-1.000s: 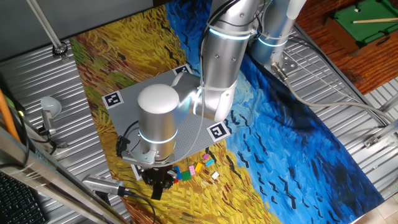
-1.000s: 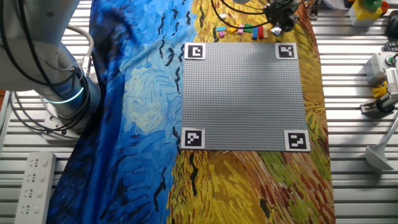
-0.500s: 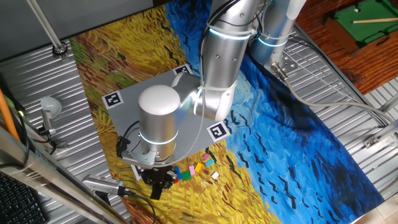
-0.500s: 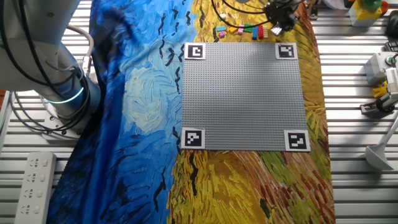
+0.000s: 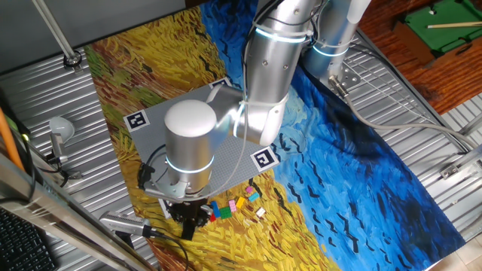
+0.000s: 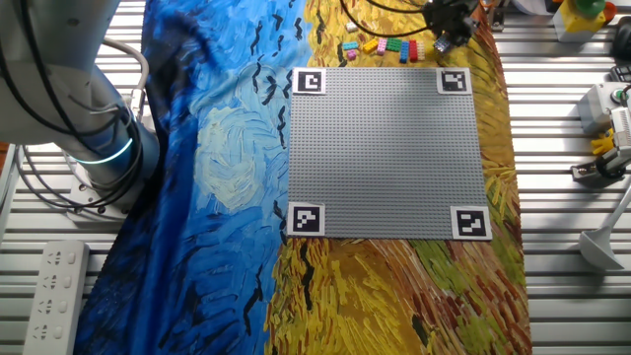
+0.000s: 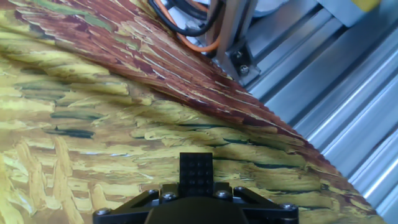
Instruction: Stack small Lego blocks one on top of the other
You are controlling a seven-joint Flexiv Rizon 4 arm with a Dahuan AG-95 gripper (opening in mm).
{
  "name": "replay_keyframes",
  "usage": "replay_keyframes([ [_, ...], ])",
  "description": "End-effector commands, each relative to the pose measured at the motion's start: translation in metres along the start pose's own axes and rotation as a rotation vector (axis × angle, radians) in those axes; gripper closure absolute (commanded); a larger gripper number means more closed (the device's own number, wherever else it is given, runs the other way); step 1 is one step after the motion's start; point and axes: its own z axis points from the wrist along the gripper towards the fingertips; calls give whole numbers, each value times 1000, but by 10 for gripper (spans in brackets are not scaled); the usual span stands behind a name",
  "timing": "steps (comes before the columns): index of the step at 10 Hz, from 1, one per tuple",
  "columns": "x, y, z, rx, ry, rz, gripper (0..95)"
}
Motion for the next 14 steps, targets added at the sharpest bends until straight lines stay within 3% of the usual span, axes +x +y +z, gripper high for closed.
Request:
replay_keyframes([
  [1, 6, -4, -5, -2, 0, -20, 950],
  [5, 38, -21, -23, -7, 4, -87, 950],
  [7, 61, -30, -31, -3, 10, -106, 950],
  [14, 61, -30, -31, 31, 37, -34, 950],
])
